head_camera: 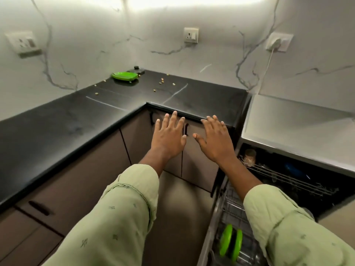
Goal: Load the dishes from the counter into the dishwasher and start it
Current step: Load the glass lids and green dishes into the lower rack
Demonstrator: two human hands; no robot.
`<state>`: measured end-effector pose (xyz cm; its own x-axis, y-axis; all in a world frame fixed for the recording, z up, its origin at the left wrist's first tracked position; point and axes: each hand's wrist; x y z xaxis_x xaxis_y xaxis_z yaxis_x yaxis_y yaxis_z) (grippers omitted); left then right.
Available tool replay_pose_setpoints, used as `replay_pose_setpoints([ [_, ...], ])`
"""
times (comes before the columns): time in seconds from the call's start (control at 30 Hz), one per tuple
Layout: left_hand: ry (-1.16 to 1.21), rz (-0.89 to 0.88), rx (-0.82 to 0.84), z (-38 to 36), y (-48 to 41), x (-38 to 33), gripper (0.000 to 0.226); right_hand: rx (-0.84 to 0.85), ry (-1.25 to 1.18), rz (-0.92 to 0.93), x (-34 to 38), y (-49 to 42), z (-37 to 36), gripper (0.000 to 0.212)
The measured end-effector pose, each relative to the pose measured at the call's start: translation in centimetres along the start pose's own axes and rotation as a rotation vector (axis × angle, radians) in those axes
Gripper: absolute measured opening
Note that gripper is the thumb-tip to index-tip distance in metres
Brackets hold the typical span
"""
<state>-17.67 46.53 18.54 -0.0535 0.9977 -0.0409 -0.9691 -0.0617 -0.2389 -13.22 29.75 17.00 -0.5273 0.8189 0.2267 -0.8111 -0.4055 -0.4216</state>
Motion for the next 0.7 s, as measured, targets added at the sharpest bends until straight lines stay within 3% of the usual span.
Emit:
replay_pose_setpoints([
  [0.33, -0.007, 0.044, -0.040, 2.3, -3.9, 13.5, 0.067, -0.033, -0.048, 0.031, 10.3, -9.7, -2.5, 0.064],
  [0.7, -0.016, 0.112, -0.001, 0.2, -7.5, 20.8, 0.068, 0.024, -0.057, 0.094, 12.9, -17.3, -8.5, 0.063],
])
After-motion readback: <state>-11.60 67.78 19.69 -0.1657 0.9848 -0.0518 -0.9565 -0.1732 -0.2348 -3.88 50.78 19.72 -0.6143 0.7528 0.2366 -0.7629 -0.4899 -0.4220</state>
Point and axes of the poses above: each hand's wrist, its own y-axis away from the middle knuckle, its own z-axis out of the back of the hand, x = y × z, and after that the axes turned 1 degree about z, right-handed
